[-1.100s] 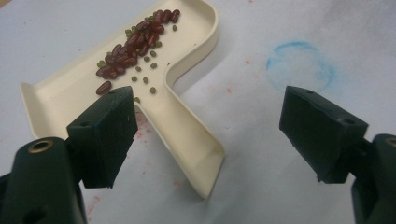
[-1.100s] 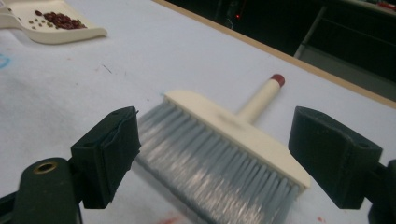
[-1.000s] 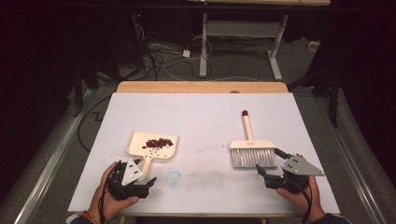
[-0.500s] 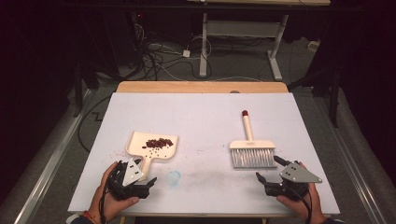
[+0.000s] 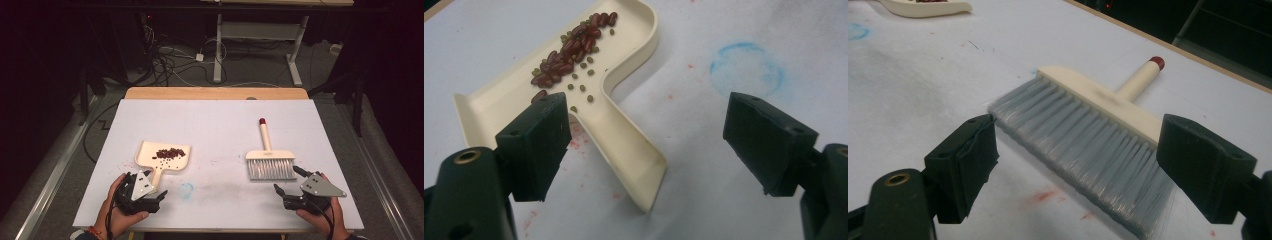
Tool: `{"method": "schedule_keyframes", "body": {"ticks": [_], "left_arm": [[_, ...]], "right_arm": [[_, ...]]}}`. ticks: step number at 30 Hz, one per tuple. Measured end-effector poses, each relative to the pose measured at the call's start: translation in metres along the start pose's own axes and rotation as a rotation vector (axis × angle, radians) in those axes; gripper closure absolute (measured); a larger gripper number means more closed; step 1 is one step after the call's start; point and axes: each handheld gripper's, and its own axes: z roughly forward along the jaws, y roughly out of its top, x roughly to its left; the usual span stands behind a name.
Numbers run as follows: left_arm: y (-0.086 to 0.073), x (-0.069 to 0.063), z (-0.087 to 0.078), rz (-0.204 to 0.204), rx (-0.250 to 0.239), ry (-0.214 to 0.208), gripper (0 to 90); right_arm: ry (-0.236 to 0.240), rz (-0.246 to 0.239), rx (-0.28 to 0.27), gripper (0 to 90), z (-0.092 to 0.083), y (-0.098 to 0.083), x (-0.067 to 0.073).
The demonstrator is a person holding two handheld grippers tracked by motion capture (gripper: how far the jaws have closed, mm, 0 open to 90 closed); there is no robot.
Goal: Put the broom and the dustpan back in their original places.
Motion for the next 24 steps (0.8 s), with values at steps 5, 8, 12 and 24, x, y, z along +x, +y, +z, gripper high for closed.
{"method": "schedule_keyframes", "body": {"ticks": [5,8,12,24], "left_arm": [[0.0007,-0.0013,0.0008,0.009,0.003,-0.001,18.9],[0.0004,-0.0007,0.0011,0.004,0.002,-0.001,18.9],[0.0005,0.0,0.0024,0.0,0.002,-0.004,18.9],[0.0036,0.0011,0.0039,-0.008,-0.002,-0.002,18.9]], "right_arm": [[-0.002,-0.003,-0.006,17.0,-0.0018,0.0011,0.0005],[-0.003,-0.003,-0.012,16.9,-0.0025,0.0017,0.0001],[-0.005,0.001,-0.01,16.9,-0.002,0.0018,-0.0004],[-0.002,0.004,-0.014,16.8,-0.0022,0.0007,-0.0025]]}}
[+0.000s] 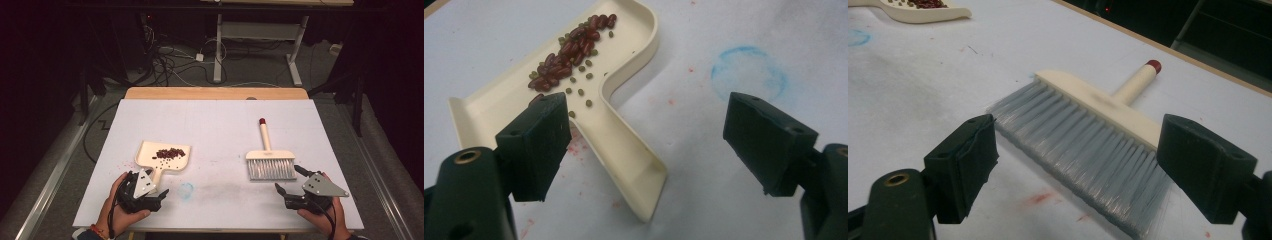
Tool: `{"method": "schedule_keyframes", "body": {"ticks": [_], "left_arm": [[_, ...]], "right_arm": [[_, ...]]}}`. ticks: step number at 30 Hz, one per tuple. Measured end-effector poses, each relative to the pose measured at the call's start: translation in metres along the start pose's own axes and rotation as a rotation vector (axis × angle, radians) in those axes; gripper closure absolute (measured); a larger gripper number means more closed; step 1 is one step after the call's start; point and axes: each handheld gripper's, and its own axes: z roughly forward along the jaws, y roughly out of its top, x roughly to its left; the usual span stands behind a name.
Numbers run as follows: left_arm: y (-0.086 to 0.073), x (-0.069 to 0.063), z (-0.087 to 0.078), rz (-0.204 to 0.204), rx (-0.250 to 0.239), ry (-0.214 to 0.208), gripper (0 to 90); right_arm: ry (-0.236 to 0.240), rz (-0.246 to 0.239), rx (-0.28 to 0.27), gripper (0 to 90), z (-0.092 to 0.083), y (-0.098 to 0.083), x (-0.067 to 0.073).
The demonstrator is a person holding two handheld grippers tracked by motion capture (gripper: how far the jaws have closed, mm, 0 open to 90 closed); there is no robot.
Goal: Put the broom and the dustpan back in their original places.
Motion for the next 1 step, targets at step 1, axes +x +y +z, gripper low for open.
{"method": "schedule_keyframes", "body": {"ticks": [1], "left_arm": [[0.0006,0.0008,0.0,0.006,-0.007,0.004,18.9]], "right_arm": [[-0.002,-0.004,0.001,16.8,-0.0005,0.0002,0.0001]]}}
